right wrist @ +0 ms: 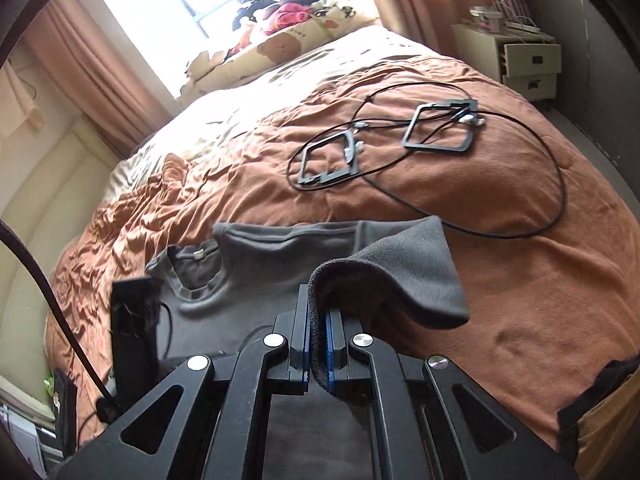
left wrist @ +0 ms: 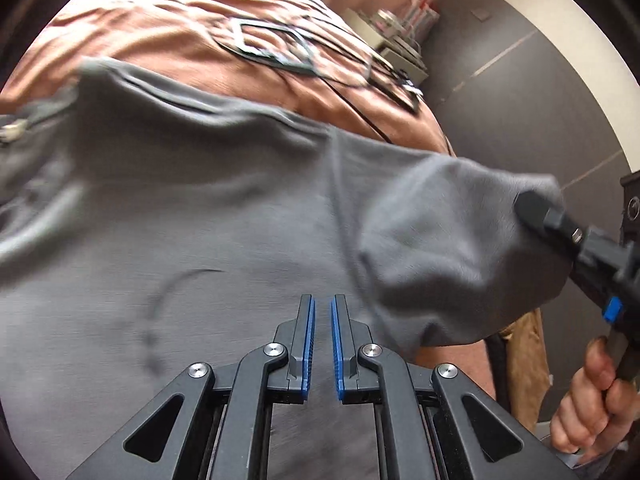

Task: Fold small clothes

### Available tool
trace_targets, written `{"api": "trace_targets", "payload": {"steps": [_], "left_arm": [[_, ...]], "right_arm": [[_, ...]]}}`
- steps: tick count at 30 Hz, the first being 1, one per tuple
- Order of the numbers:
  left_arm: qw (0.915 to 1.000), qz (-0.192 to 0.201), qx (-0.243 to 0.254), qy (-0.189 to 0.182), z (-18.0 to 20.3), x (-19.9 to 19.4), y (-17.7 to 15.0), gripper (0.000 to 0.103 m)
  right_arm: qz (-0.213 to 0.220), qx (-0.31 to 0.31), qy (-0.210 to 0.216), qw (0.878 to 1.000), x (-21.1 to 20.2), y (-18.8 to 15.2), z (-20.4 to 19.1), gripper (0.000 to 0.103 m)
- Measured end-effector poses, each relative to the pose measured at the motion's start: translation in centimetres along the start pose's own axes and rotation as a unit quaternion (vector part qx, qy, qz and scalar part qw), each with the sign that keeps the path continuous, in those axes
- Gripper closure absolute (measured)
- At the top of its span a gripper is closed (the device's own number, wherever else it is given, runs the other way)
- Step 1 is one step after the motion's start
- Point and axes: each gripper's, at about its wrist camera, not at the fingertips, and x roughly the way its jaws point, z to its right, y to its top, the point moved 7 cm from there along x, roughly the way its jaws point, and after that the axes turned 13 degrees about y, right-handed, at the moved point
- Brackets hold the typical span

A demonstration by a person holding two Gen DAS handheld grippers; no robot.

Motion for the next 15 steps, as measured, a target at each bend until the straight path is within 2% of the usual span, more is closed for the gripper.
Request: {"api": "trace_targets", "payload": {"steps": [9, 11, 12, 13, 15], "left_arm": [[0.9981, 0.018, -0.032, 0.050, -6.7, -5.0, 0.1, 0.096], [0.9974, 0.021, -0.041, 0.056, -7.8, -5.9, -0.1, 0.096], [0.9970, 0.022, -0.045, 0.058, -8.5, -6.3, -0.2, 0.096], [0.9967, 0.023, -0.048, 0.061, -8.9, -6.7, -0.2, 0.096], [0.9962, 0.022, -0.050, 0.068, -9.7, -7.3, -0.3, 0.096]], "right_arm": [[-0.060, -0.021, 0.017, 0.998, 5.4, -2.3, -4.0, 0.101], [-0.080, -0.025, 0.033, 0.996, 7.0, -3.0, -5.0, 0.100], [-0.090, -0.025, 0.030, 0.995, 7.5, -3.2, -5.2, 0.097], [-0.100, -0.024, 0.022, 0.994, 7.9, -3.4, -5.2, 0.093], [-0.099, -0.021, 0.028, 0.994, 7.8, -3.3, -5.5, 0.047]]}}
